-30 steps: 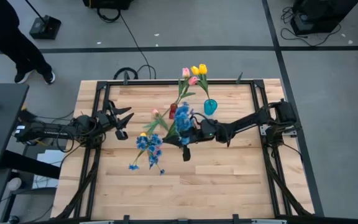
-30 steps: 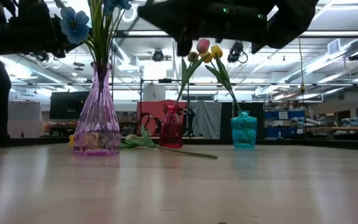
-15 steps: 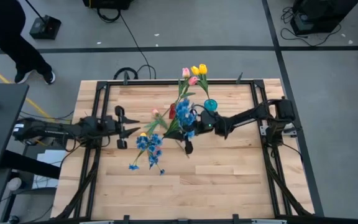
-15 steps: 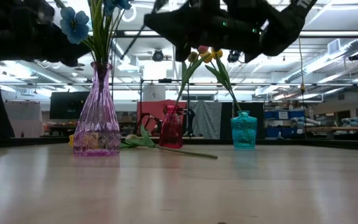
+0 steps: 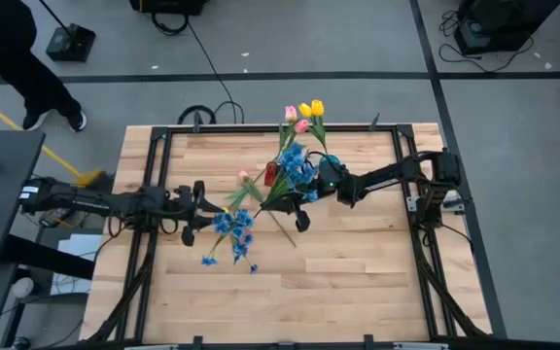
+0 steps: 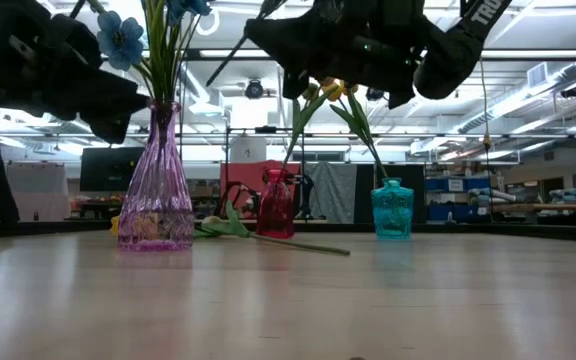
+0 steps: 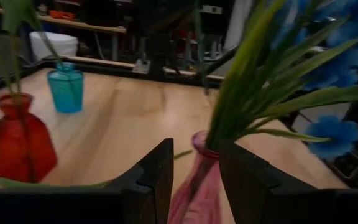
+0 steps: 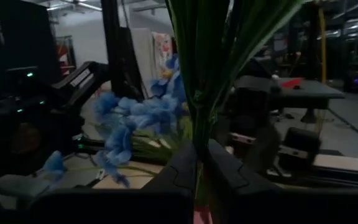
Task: Sort flowers into vase by color
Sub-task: Put the blue flowers into the pink vase
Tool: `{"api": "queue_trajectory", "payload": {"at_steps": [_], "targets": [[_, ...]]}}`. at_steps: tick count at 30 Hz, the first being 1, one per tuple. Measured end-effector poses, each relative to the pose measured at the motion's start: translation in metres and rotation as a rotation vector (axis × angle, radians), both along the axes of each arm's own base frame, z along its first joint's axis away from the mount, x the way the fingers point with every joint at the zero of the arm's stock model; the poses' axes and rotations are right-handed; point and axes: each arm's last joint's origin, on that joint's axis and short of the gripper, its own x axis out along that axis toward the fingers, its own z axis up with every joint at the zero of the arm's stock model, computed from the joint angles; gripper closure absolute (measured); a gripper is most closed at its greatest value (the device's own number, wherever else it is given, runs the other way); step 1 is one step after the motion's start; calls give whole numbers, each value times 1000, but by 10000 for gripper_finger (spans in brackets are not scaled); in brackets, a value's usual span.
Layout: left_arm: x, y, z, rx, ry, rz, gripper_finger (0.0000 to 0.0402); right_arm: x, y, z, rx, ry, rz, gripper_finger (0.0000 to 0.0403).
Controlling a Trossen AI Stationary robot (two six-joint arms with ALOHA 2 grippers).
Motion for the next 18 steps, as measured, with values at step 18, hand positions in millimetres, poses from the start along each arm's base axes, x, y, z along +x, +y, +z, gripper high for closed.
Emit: {"api": "queue_trajectory", "payload": {"at_steps": [18], "targets": [[11, 4, 24, 100, -3, 341, 271, 15, -26, 9, -20, 87, -79, 376]]}}
